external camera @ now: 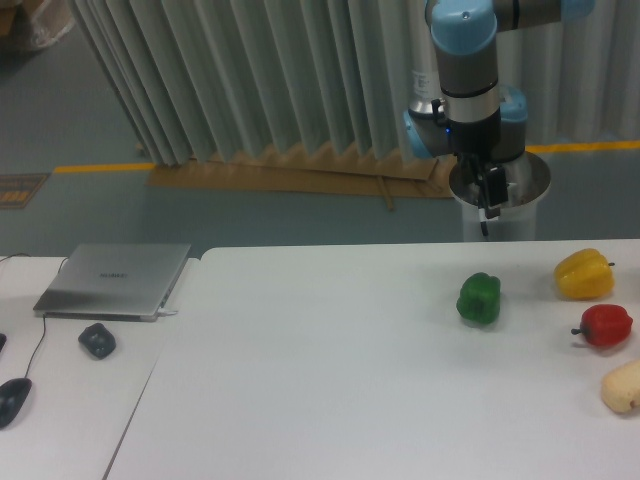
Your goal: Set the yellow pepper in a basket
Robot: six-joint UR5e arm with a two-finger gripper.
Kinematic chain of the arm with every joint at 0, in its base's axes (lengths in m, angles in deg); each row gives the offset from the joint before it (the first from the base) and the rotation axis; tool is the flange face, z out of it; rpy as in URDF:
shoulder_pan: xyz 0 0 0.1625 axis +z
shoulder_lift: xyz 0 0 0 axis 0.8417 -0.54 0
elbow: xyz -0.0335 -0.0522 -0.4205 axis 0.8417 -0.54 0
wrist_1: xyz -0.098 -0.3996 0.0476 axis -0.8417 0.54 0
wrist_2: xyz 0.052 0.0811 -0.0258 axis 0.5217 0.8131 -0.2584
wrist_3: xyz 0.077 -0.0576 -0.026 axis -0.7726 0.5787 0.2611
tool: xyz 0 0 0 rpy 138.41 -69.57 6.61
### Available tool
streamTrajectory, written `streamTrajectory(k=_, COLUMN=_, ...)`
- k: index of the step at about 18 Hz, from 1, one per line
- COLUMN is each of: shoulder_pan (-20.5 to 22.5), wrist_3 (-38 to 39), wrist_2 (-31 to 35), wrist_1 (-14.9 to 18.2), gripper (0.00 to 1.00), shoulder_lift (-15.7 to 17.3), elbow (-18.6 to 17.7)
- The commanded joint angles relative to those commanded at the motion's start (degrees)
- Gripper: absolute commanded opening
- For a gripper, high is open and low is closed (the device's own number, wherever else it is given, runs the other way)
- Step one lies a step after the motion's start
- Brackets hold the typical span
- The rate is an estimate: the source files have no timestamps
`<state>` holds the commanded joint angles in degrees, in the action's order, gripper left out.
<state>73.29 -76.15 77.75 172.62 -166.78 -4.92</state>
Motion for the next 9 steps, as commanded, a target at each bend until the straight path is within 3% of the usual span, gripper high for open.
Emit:
streamTrajectory(k=5, shoulder_pan=0.0, wrist_3=-0.2, wrist_2=-0.4, wrist_1=-0.3, gripper=1.0, shoulder_lift=-0.1, elbow=0.1)
streamTrajectory(k=7, shoulder_pan=0.1, wrist_3=-0.2, wrist_2=-0.2, wrist_1=-3.3, gripper=1.0, shoulder_lift=0.2, elbow=-0.3)
streamTrajectory(k=9, shoulder_pan=-0.1, wrist_3=0.3, wrist_2=0.5, wrist_1=-5.4, gripper=1.0, shoulder_lift=0.0, elbow=-3.4)
